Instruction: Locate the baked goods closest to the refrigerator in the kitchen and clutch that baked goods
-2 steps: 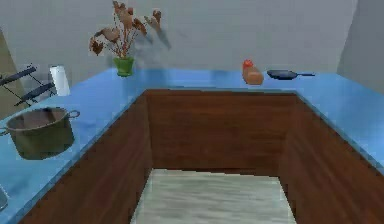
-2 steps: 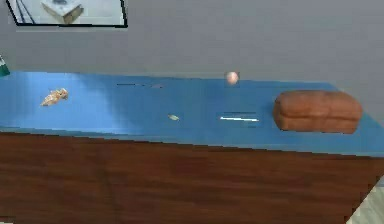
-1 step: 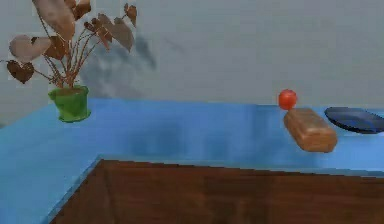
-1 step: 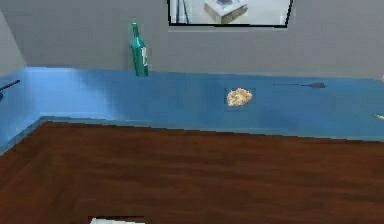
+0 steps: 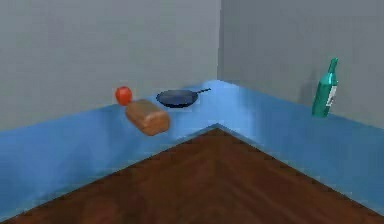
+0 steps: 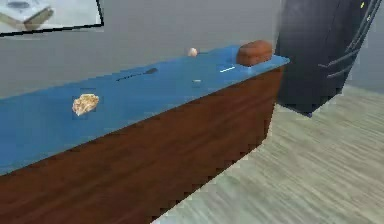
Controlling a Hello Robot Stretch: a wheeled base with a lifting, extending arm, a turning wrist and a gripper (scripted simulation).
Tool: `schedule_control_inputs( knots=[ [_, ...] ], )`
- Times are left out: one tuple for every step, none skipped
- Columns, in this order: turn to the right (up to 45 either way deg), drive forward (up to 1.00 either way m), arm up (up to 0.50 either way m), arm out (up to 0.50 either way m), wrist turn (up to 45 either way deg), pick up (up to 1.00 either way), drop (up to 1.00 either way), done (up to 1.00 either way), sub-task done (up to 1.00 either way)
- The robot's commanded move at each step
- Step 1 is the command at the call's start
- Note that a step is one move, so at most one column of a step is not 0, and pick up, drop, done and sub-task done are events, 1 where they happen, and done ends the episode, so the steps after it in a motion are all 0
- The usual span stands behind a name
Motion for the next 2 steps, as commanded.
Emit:
schedule_control_inputs(
  knots=[
    [45.0, 0.0, 0.0, 0.0, 0.0, 0.0, 0.0, 0.0, 0.0],
    [45.0, 0.0, 0.0, 0.0, 0.0, 0.0, 0.0, 0.0, 0.0]
  ],
)
